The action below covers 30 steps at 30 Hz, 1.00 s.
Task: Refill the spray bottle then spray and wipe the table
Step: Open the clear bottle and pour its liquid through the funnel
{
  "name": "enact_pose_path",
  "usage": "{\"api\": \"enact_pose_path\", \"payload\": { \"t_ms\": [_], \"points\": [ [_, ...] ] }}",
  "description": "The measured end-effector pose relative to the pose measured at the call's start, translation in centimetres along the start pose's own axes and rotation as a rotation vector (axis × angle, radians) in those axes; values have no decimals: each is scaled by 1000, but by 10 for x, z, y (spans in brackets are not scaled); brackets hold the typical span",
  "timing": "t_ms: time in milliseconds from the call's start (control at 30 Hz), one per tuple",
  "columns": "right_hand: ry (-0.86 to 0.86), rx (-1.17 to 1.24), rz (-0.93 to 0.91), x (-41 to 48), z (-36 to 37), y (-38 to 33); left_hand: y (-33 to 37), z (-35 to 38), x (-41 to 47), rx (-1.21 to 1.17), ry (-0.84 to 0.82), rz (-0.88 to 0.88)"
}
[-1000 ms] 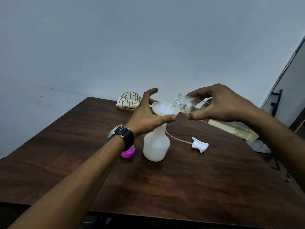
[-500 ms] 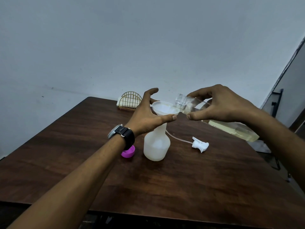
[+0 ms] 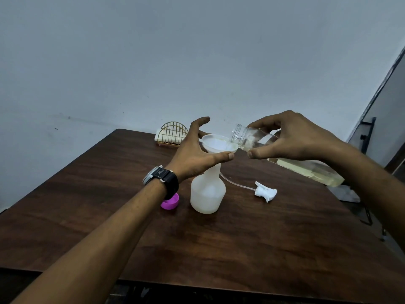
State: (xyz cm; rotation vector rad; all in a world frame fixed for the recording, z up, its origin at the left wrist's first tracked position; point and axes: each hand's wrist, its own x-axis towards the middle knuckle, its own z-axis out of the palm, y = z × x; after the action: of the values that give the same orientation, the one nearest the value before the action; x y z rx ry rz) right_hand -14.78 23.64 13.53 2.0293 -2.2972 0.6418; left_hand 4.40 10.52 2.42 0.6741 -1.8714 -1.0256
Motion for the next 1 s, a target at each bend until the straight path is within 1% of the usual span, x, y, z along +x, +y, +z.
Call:
{"api": "enact_pose_path", "payload": {
  "t_ms": [1000],
  "points": [
    [-14, -30, 4, -3, -1, -5, -1, 1, -2, -30, 11, 4]
  ]
}}
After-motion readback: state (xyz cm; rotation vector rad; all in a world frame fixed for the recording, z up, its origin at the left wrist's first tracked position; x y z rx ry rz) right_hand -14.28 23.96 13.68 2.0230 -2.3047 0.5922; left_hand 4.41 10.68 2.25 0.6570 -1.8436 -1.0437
